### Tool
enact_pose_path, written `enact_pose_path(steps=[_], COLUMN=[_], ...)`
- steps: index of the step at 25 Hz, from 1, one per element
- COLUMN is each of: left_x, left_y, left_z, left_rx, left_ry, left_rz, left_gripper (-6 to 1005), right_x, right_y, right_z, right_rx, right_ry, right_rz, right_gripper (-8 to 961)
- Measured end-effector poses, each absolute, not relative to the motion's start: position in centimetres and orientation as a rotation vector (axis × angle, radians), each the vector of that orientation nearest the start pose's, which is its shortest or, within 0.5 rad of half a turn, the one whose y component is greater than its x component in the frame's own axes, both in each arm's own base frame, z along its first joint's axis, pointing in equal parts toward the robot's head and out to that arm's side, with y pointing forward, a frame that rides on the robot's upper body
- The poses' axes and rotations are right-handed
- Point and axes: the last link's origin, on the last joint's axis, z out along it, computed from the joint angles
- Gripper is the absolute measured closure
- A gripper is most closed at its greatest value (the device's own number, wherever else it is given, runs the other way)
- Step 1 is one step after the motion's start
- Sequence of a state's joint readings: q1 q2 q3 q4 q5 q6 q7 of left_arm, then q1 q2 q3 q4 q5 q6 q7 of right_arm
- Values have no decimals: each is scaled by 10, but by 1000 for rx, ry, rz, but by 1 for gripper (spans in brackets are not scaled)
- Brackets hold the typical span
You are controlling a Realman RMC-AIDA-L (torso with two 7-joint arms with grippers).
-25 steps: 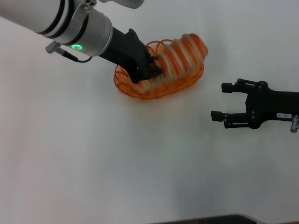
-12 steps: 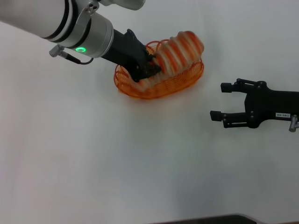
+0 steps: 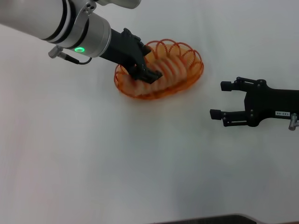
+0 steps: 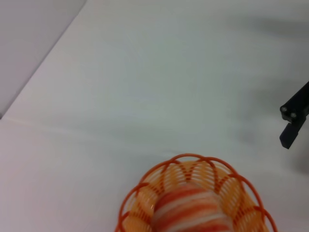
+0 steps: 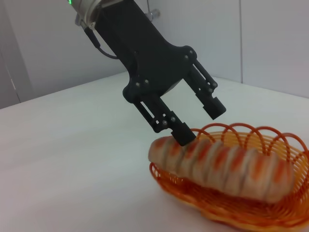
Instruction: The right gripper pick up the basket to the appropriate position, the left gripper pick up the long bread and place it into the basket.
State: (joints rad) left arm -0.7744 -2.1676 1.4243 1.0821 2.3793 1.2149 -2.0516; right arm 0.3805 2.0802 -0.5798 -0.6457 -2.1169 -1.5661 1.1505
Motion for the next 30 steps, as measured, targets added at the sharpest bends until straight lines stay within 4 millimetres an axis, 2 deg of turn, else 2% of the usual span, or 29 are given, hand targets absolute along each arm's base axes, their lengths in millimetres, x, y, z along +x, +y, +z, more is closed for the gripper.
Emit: enact_pose_path(steps=[3, 5, 9, 16, 20, 30], left_x=[-113, -116, -123, -156, -183, -250], left_y=[382, 383, 381, 364, 348, 306], left_z=[-73, -70, -52, -13, 6, 23], left_rx=[-2874, -2874, -2878, -2906, -2887, -2879], left_ry=[-224, -258, -318, -405, -434, -568], left_rz=[155, 117, -32, -331, -517, -621], left_gripper=[339, 296, 209, 217, 220, 218], right_x=[324, 325, 327, 329, 329, 331], right_y=[280, 281, 281, 281, 282, 281], right_z=[2, 2, 3, 7, 7, 6], right_rx=[-2669, -2662, -2653, -2641, -2635, -2620], right_ry=[573, 576, 581, 589, 587, 597], right_rz=[540, 531, 523, 529, 527, 529], right_gripper=[12, 12, 12, 12, 12, 11])
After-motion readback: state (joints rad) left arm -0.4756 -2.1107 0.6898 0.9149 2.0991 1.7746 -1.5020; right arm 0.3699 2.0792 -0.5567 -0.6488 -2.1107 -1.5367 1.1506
